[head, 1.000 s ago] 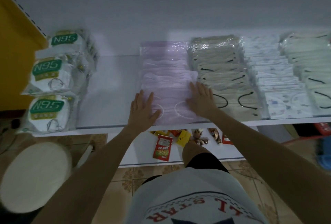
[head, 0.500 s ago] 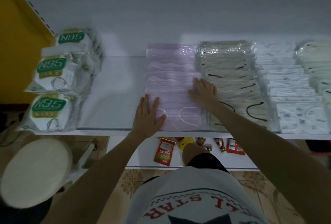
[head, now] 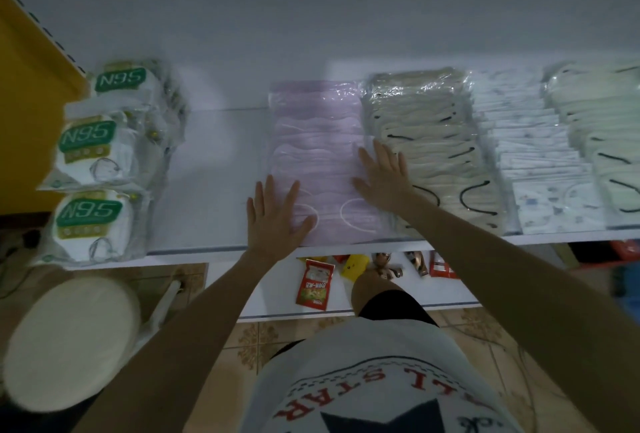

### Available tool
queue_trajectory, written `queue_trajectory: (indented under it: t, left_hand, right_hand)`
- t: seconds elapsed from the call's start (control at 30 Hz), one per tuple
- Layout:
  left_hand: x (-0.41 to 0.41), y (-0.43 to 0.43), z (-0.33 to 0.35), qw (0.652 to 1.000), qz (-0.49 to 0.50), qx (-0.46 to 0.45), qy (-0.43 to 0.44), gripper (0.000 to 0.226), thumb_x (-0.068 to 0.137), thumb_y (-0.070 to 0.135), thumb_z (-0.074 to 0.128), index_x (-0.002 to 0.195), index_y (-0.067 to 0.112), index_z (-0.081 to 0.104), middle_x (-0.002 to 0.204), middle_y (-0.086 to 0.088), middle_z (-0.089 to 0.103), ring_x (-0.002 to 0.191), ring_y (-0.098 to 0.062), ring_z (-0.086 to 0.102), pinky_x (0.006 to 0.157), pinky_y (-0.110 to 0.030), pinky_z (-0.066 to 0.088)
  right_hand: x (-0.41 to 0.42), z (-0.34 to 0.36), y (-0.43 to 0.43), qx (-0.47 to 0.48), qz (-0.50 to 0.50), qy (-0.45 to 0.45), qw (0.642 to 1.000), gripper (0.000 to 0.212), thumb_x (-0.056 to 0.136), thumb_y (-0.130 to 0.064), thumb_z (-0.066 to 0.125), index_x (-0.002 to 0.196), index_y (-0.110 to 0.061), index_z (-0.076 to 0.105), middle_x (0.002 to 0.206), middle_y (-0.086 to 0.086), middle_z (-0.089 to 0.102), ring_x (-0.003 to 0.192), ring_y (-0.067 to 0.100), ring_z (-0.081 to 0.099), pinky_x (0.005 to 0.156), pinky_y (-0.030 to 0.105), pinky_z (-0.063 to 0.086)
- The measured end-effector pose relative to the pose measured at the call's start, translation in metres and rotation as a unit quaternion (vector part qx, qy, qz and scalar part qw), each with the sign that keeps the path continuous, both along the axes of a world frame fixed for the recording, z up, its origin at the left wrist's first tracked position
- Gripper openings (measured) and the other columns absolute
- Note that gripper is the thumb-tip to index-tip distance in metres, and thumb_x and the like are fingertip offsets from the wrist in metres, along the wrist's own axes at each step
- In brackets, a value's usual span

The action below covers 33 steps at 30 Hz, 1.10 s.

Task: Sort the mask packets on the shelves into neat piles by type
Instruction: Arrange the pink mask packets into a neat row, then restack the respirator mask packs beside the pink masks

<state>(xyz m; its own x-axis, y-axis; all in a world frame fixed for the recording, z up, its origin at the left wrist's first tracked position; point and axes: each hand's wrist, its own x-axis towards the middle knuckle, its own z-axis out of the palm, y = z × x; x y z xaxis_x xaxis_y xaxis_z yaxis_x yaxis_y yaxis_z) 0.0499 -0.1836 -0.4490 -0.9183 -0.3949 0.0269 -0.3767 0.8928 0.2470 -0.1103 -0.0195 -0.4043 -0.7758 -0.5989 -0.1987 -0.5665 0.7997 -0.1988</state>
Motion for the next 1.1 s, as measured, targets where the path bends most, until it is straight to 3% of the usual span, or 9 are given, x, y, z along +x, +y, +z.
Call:
queue_trajectory:
  t: [0.13,0.27,0.43,0.53,0.63,0.8,0.93,1.03,1.1]
  left_hand:
    - [0.024,-0.002,0.022,1.000,0.004,0.007,0.004,0.088,0.080,0.075,0.013,0.144,0.018,0.032,0.150,-0.022,0.025,0.137,-0.044,0.024,0.107,-0.059,0.023]
    - [0.075,-0.018,0.058,1.000,0.007,0.020,0.018,0.081,0.081,0.060,0.019,0.148,0.015,0.016,0.156,-0.014,0.009,0.144,-0.035,0.008,0.115,-0.049,0.009]
    - [0.155,-0.058,0.089,0.997,0.004,0.026,0.067,0.071,0.087,0.046,0.028,0.144,0.004,0.028,0.150,-0.022,0.025,0.138,-0.042,0.025,0.111,-0.051,0.022]
    - [0.187,-0.085,0.096,0.996,0.054,0.029,0.071,0.072,0.087,0.048,0.027,0.146,0.007,0.025,0.152,-0.022,0.020,0.140,-0.039,0.019,0.112,-0.048,0.019]
    - [0.204,-0.112,0.106,0.992,0.117,0.020,0.053,0.063,0.094,0.037,0.042,0.147,0.010,0.021,0.153,-0.023,0.011,0.142,-0.037,0.013,0.113,-0.044,0.016]
    - [0.208,-0.164,0.107,0.986,0.163,-0.021,0.034,0.054,0.096,0.029,0.043,0.146,0.016,0.029,0.148,-0.033,0.015,0.134,-0.048,0.022,0.107,-0.054,0.025]
    - [0.199,-0.203,0.103,0.967,0.246,0.068,-0.027,0.062,0.099,0.036,0.038,0.150,0.021,0.007,0.153,-0.027,0.005,0.139,-0.042,0.012,0.111,-0.050,0.017]
    - [0.193,-0.223,0.094,0.943,0.292,0.160,-0.004,0.072,0.096,0.036,0.046,0.149,0.005,0.006,0.150,-0.025,0.019,0.137,-0.037,0.022,0.109,-0.044,0.022]
    - [0.190,-0.234,0.084,0.925,0.304,0.227,0.005,0.073,0.092,0.031,0.056,0.145,-0.002,0.017,0.144,-0.019,0.034,0.132,-0.033,0.034,0.103,-0.037,0.030]
  right_hand:
    - [0.047,0.009,-0.001,0.019,0.045,0.006,0.999,0.070,0.096,-0.049,0.035,0.150,-0.020,0.003,0.157,0.010,-0.009,0.145,0.027,-0.005,0.115,0.044,-0.004]
    - [0.105,0.029,-0.021,0.007,0.074,-0.010,0.997,0.071,0.095,-0.049,0.036,0.150,-0.019,0.002,0.157,0.011,-0.008,0.145,0.028,-0.004,0.115,0.045,-0.005]
    - [0.190,0.047,-0.071,-0.052,0.084,-0.079,0.992,0.074,0.094,-0.045,0.043,0.150,-0.019,0.002,0.157,0.012,-0.003,0.145,0.029,0.000,0.116,0.043,0.000]
    - [0.232,0.049,-0.094,-0.090,0.087,-0.121,0.985,0.074,0.094,-0.040,0.046,0.150,-0.019,0.003,0.157,0.013,-0.001,0.144,0.030,0.004,0.116,0.040,0.005]
    - [0.255,0.052,-0.112,-0.095,0.109,-0.159,0.977,0.072,0.096,-0.037,0.046,0.150,-0.019,0.002,0.157,0.014,-0.003,0.144,0.031,0.002,0.115,0.036,0.006]
    - [0.245,0.056,-0.155,-0.110,0.097,-0.222,0.964,0.076,0.094,-0.037,0.050,0.150,-0.016,0.004,0.156,0.016,0.004,0.144,0.030,0.005,0.115,0.037,0.010]
    - [0.228,0.053,-0.197,-0.098,0.103,-0.268,0.953,0.078,0.093,-0.041,0.051,0.150,-0.015,0.005,0.155,0.017,0.008,0.144,0.030,0.008,0.115,0.039,0.014]
    - [0.224,0.047,-0.231,-0.121,0.080,-0.334,0.931,0.080,0.092,-0.038,0.053,0.150,-0.014,0.004,0.156,0.014,0.007,0.144,0.026,0.011,0.113,0.032,0.018]
    - [0.225,0.039,-0.251,-0.170,0.016,-0.408,0.897,0.079,0.092,-0.034,0.054,0.150,-0.011,0.005,0.156,0.009,0.014,0.141,0.023,0.020,0.097,0.017,0.031]
